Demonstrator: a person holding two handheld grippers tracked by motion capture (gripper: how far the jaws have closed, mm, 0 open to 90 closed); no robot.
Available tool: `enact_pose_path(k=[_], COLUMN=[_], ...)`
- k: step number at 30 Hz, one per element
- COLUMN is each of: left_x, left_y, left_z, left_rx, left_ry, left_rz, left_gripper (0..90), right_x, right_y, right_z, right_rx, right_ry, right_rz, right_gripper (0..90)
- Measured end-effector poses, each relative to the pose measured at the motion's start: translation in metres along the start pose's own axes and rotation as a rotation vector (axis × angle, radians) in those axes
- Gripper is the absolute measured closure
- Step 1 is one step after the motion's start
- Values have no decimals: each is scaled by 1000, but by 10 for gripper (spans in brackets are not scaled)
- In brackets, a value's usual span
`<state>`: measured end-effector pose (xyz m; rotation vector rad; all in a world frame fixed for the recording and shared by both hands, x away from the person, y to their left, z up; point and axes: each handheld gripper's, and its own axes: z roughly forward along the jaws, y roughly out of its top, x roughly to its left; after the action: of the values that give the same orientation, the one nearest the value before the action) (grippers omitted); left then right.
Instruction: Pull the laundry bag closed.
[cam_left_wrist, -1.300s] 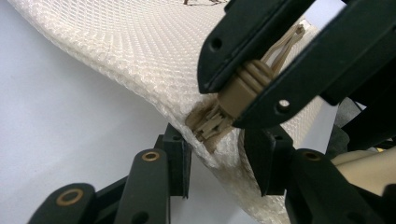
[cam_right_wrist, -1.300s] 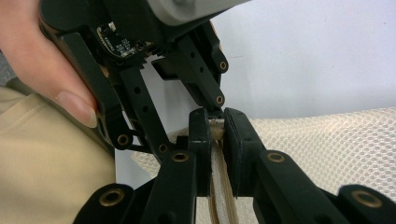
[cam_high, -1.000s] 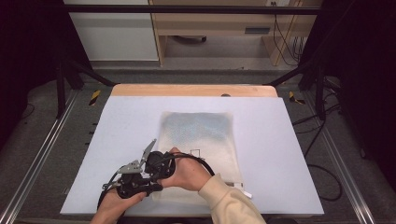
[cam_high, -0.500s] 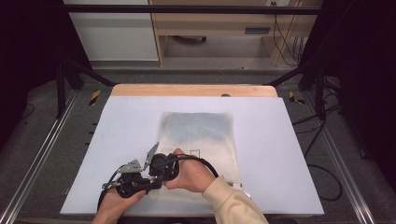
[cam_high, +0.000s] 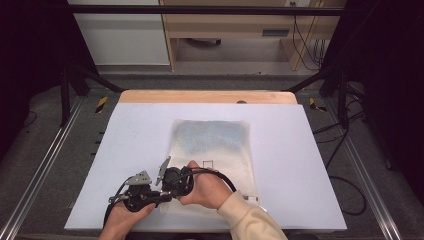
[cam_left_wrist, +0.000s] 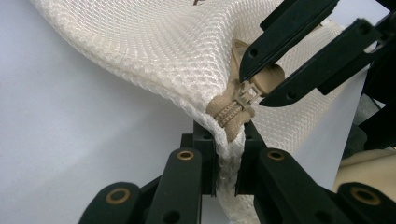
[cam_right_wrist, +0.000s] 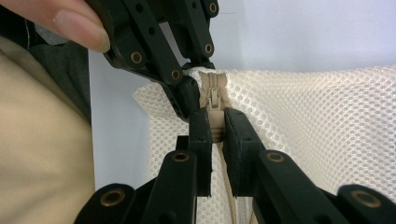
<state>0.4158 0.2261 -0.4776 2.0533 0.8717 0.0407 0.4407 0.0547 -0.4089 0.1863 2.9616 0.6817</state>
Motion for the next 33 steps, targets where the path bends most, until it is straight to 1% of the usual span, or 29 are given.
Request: enact_pose_path(k=[1, 4, 6, 11, 12, 13, 20, 25, 28, 31, 33], left_x=[0, -1, -1, -1, -1, -1, -3, -5, -6, -8, -9], left_y=[0, 0, 0, 0, 0, 0, 1, 1, 1, 2, 2], left_z=[0, 0, 0, -1, -1, -1, -1, -1, 0, 1, 2], left_rx=[-1, -13, -12, -7, -9, -9, -9, -9, -5, -1, 0], left_ry=[1, 0, 0, 1, 2, 2, 8, 8, 9, 12, 12], left_rz=[2, -9, -7, 0, -1, 0, 12, 13, 22, 30, 34], left_gripper=[826, 826, 825, 825, 825, 825, 824, 823, 823, 823, 823], right_x=[0, -1, -2, -3, -4, -5, -7, -8, -8, -7, -7], right_y=[-1, -5, -7, -12, -13, -14, -21, -23, -26, -30, -34], right_z=[0, -1, -2, 0, -1, -1, -1, -1, -2, -2, -2], right_rx=[0, -1, 2, 10, 12, 10, -1, -12, -16, -22, -30], right_ry=[1, 0, -3, 0, 1, 2, 7, 8, 13, 7, 10], right_rz=[1, 0, 1, 13, 23, 18, 44, 45, 49, 56, 59], right_gripper=[824, 824, 824, 823, 823, 823, 823, 823, 823, 822, 823])
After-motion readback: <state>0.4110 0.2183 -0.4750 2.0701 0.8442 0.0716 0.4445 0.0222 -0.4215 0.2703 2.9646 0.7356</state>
